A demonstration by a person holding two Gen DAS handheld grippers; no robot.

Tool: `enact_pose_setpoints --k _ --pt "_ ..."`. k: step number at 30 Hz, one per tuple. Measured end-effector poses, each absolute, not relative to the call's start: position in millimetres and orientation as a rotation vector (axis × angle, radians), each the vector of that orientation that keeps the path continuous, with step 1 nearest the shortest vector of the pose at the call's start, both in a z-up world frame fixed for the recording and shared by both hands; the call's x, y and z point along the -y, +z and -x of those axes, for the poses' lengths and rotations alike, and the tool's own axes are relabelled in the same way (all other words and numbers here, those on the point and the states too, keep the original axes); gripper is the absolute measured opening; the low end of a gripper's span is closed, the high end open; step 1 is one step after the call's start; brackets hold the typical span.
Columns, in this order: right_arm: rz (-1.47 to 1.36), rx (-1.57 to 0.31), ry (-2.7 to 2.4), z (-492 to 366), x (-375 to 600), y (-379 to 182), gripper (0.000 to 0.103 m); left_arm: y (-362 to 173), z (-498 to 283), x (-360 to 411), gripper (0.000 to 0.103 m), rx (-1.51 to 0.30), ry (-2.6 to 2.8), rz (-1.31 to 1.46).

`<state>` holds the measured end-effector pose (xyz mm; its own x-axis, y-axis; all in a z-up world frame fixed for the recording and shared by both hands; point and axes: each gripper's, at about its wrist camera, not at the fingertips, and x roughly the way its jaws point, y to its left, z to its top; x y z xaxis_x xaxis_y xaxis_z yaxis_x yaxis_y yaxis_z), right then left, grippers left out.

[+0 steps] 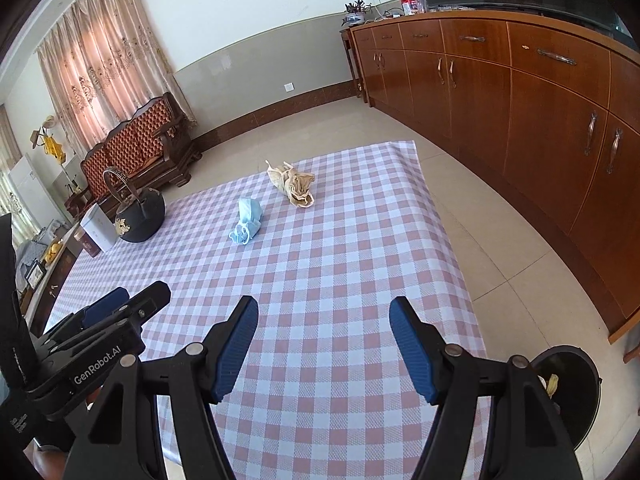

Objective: Collect trash
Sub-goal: 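Move both open tools back toward the table, then grasp the light blue face mask with the left tool while the right tool grasps the beige cloth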

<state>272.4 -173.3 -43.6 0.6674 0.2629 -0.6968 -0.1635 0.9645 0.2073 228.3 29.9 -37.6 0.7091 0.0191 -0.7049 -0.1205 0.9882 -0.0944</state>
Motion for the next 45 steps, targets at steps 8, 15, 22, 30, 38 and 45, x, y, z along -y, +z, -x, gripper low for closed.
enact_pose_setpoints --k 8,15,22,30,38,45 --pt "-0.117 -0.822 0.244 -308.4 158.6 -53.2 0.070 -53.2 -257.6 -34.9 0.068 -0.811 0.086 0.137" --pt "-0.116 -0.838 0.239 -339.2 155.5 -64.8 0.070 -65.4 -283.4 -39.2 0.068 -0.824 0.097 0.129" --pt "-0.117 -0.850 0.243 -366.8 151.3 -74.8 0.070 -77.7 -308.7 -41.4 0.068 -0.844 0.106 0.109" --pt "-0.123 -0.859 0.246 -388.6 146.6 -85.6 0.070 -90.0 -332.8 -40.9 0.068 -0.860 0.109 0.094" --pt "-0.122 -0.863 0.255 -412.3 140.8 -96.0 0.070 -102.2 -358.4 -32.6 0.068 -0.871 0.089 0.079" --pt "-0.115 -0.862 0.261 -431.5 133.2 -99.8 0.070 -114.9 -374.1 -37.4 0.068 -0.895 0.096 0.116"
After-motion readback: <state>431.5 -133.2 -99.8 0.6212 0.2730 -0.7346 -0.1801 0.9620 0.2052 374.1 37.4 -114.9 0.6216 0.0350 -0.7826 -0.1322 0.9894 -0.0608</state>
